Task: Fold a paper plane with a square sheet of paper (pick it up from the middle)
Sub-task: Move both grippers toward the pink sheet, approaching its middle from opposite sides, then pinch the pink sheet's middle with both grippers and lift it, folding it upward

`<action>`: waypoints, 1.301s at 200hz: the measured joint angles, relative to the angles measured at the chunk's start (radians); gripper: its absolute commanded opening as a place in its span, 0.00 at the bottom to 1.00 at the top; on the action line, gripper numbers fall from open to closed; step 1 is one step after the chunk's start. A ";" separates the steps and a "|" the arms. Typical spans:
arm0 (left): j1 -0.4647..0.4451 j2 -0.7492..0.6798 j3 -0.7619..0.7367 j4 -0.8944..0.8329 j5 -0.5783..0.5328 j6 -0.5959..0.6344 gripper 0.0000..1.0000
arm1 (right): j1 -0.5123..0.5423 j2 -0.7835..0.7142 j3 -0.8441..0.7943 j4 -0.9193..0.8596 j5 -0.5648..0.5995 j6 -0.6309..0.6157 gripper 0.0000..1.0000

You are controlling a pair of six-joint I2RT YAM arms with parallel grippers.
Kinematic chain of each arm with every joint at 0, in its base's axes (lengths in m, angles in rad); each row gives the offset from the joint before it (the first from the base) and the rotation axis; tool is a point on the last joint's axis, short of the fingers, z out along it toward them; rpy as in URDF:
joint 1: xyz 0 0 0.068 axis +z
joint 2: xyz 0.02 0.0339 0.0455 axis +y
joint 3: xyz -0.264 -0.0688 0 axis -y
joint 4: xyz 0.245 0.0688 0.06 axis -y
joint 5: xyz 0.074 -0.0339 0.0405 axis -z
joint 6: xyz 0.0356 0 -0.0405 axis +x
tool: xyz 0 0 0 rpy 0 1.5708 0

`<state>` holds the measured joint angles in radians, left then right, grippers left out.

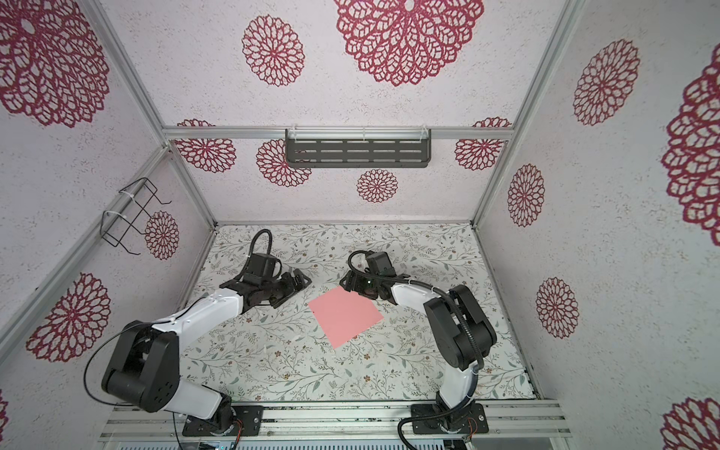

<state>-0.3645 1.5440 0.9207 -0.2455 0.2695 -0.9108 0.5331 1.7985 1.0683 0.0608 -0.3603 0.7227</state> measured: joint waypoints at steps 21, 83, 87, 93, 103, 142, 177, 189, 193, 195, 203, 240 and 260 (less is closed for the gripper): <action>-0.047 0.074 0.031 0.005 0.034 -0.027 0.92 | 0.002 0.027 0.025 -0.028 -0.002 -0.028 0.74; -0.109 0.209 0.109 0.023 0.107 -0.052 0.88 | 0.004 0.114 0.092 -0.119 0.024 -0.074 0.72; -0.111 0.216 0.113 0.023 0.111 -0.051 0.88 | 0.003 0.116 0.096 -0.127 0.027 -0.076 0.72; -0.113 0.224 0.118 0.021 0.114 -0.051 0.88 | 0.003 0.119 0.100 -0.138 0.037 -0.076 0.71; -0.115 0.233 0.127 0.015 0.117 -0.051 0.88 | 0.003 0.120 0.100 -0.153 0.051 -0.076 0.71; -0.116 0.243 0.158 -0.029 0.117 -0.051 0.88 | -0.006 0.073 0.050 -0.187 0.140 -0.027 0.70; -0.117 0.256 0.175 -0.083 0.111 -0.043 0.88 | -0.019 -0.076 -0.115 -0.205 0.182 0.080 0.70; -0.124 0.256 0.177 -0.100 0.110 -0.038 0.88 | -0.027 -0.116 -0.146 -0.208 0.178 0.095 0.70; -0.127 0.256 0.179 -0.106 0.109 -0.035 0.88 | -0.030 -0.127 -0.151 -0.209 0.172 0.096 0.70; -0.129 0.256 0.181 -0.109 0.109 -0.035 0.88 | -0.031 -0.130 -0.152 -0.209 0.172 0.098 0.70; -0.139 0.256 0.187 -0.121 0.106 -0.032 0.88 | -0.037 -0.150 -0.154 -0.208 0.159 0.099 0.70; -0.210 0.270 0.247 -0.154 0.106 -0.019 0.85 | -0.080 -0.193 -0.164 -0.200 0.097 0.058 0.65; -0.237 0.301 0.289 -0.167 0.108 -0.015 0.84 | -0.098 -0.188 -0.180 -0.211 0.067 0.020 0.60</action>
<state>-0.6018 1.8454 1.2098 -0.4122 0.3775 -0.9260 0.4355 1.6104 0.8886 -0.1497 -0.2932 0.7425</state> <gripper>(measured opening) 0.849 0.618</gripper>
